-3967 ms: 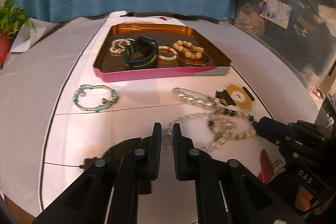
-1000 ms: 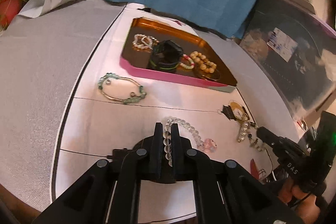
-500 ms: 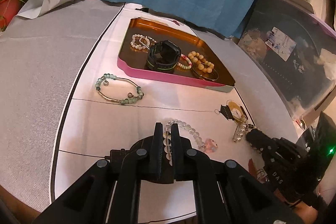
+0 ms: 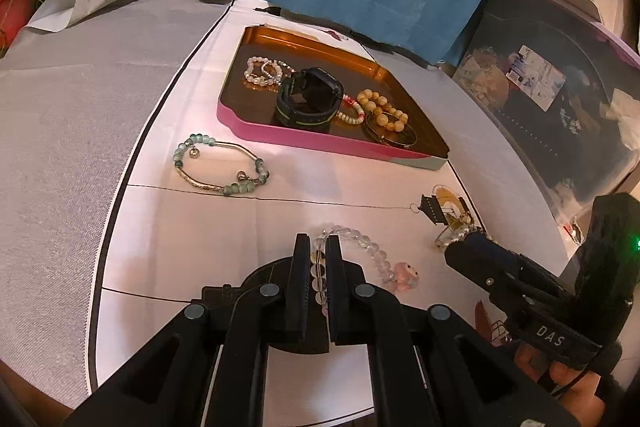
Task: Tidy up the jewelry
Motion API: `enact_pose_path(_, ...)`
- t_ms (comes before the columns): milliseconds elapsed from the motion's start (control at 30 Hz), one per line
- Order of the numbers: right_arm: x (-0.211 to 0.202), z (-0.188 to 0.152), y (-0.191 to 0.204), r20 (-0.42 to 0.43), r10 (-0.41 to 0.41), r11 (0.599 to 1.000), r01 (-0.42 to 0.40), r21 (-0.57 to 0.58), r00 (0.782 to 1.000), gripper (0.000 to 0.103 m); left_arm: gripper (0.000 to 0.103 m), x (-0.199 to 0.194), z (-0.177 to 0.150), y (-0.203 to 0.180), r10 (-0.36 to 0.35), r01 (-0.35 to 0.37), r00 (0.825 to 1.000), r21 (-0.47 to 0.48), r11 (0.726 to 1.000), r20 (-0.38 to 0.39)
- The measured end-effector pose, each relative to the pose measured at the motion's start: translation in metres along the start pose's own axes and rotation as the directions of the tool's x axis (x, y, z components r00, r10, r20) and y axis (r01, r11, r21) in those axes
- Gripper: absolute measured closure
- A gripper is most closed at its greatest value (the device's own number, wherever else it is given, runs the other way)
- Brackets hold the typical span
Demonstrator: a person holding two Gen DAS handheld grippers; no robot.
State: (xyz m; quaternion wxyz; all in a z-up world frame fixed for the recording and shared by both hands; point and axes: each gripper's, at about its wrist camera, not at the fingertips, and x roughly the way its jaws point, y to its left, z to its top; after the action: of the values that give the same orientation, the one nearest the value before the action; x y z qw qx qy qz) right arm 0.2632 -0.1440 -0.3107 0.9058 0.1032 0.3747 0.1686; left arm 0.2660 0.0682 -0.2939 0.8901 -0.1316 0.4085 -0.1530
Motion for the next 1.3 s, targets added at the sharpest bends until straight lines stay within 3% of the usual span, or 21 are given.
enact_pose_path(133, 0.009, 0.005, 0.009, 0.016, -0.057, 0.998, 0.057, 0.017, 0.998, 0.033, 0.098, 0.001, -0.001, 0.003, 0.002, -0.002, 1.0, -0.005, 1.0, -0.009)
enact_pose_path(300, 0.031, 0.012, 0.031, 0.015, -0.267, 0.957, 0.267, -0.116, 0.963, 0.033, 0.098, 0.001, -0.003, 0.006, 0.01, -0.01, 1.0, -0.002, 1.0, -0.02)
enact_pose_path(367, 0.027, 0.014, 0.03, -0.004, -0.229, 0.967, 0.227, -0.113, 0.973, 0.033, 0.098, 0.0, -0.002, 0.008, 0.013, -0.013, 1.0, -0.003, 1.0, -0.019)
enact_pose_path(433, 0.004, 0.023, 0.023, 0.022, -0.122, 0.986, 0.124, -0.113, 0.992, 0.034, 0.098, -0.002, 0.0, 0.012, 0.008, -0.008, 1.0, -0.012, 1.0, -0.013)
enact_pose_path(500, -0.019, 0.034, 0.015, 0.069, -0.091, 0.98, 0.102, -0.173, 0.993, 0.034, 0.098, -0.002, 0.002, 0.018, -0.005, 0.004, 1.0, -0.036, 0.999, -0.015)
enact_pose_path(600, -0.029, 0.05, -0.004, 0.053, -0.041, 0.955, 0.055, -0.29, 0.998, 0.034, 0.098, 0.0, 0.004, 0.025, -0.036, 0.034, 0.999, -0.084, 0.996, -0.019)
enact_pose_path(667, -0.02, 0.057, -0.016, 0.003, -0.034, 0.938, 0.033, -0.346, 0.999, 0.04, 0.098, 0.002, 0.004, 0.026, -0.054, 0.052, 0.998, -0.107, 0.993, -0.024)
enact_pose_path(733, 0.0, 0.061, -0.028, -0.079, -0.047, 0.92, 0.012, -0.392, 0.996, 0.065, 0.098, 0.003, 0.005, 0.025, -0.059, 0.056, 0.998, -0.109, 0.992, -0.027)
enact_pose_path(800, 0.016, 0.063, -0.032, -0.135, -0.037, 0.904, -0.024, -0.426, 0.99, 0.074, 0.098, 0.005, 0.005, 0.023, -0.054, 0.05, 0.998, -0.101, 0.994, -0.031)
enact_pose_path(967, 0.041, 0.056, -0.019, -0.243, -0.026, 0.832, -0.114, -0.543, 0.97, 0.074, 0.098, 0.008, 0.008, 0.018, -0.024, 0.022, 0.999, -0.061, 0.998, -0.034)
enact_pose_path(1067, 0.046, 0.063, -0.024, -0.275, -0.003, 0.864, -0.136, -0.485, 0.962, 0.081, 0.098, 0.009, 0.009, 0.013, 0.005, -0.006, 1.0, -0.023, 1.0, -0.031)
enact_pose_path(1167, 0.044, 0.064, -0.026, -0.242, -0.037, 0.867, -0.089, -0.491, 0.97, 0.085, 0.098, 0.007, 0.012, 0.01, 0.012, -0.012, 1.0, 0.004, 1.0, -0.018)
enact_pose_path(1233, 0.036, 0.07, -0.028, -0.192, -0.031, 0.893, -0.06, -0.445, 0.981, 0.102, 0.098, 0.005, 0.016, 0.003, 0.029, -0.028, 1.0, 0.037, 0.999, -0.003)
enact_pose_path(1300, 0.024, 0.079, -0.026, -0.147, -0.01, 0.917, -0.049, -0.396, 0.989, 0.102, 0.098, -0.002, 0.024, -0.005, 0.05, -0.052, 0.998, 0.076, 0.996, 0.026)
